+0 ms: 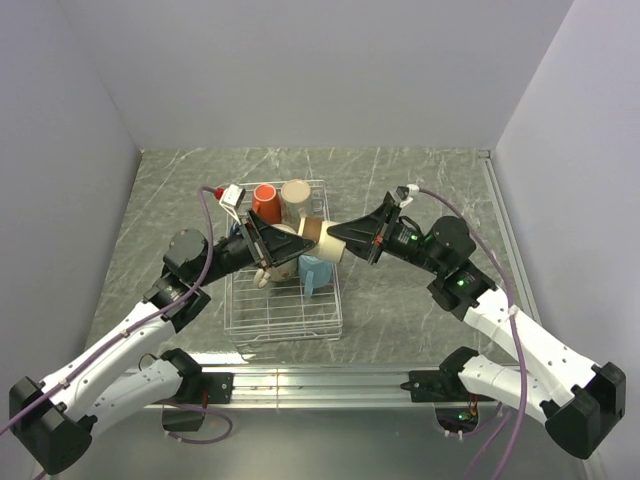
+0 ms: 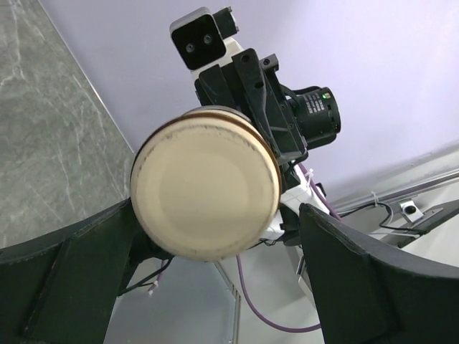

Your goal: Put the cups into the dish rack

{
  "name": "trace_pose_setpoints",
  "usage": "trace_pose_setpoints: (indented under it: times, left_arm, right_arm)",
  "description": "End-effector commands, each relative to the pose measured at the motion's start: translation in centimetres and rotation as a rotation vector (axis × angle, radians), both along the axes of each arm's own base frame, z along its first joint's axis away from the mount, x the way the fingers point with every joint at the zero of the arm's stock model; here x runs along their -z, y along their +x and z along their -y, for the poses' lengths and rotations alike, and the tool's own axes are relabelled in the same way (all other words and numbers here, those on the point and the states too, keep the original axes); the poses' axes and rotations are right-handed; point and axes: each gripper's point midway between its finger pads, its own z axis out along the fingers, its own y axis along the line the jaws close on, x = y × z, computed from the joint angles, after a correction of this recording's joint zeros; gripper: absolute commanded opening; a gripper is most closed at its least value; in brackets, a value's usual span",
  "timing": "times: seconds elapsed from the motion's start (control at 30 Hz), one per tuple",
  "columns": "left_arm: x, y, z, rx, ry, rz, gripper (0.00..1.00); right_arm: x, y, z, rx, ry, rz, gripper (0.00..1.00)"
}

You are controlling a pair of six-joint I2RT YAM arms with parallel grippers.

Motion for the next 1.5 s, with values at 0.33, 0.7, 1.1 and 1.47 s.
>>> trace_pose_setpoints:
  times: [0.33, 0.7, 1.1, 1.47]
  left_arm:
    - [-1.8, 0.3, -0.6, -0.046, 0.002, 0.054, 0.98]
    - [-1.3, 0.4, -1.2, -0.084, 0.04, 0.031, 0.04]
    - [4.9, 1.1, -5.5, -0.267, 0.466, -0.041, 0.0]
    - [14.0, 1.3, -8.4, -0.28, 0.85, -0.135, 0.0]
  right_arm:
    - [-1.6, -1.5, -1.5, -0.025, 0.052, 0.044, 0.0]
    - [-0.3, -1.7, -1.1, -0.009, 0.013, 0.036, 0.0]
    - [7.0, -2.2, 3.9, 0.094, -0.237, -0.042, 0.53]
    - [11.3, -2.7, 6.9, 0.14, -0.296, -0.11, 0.48]
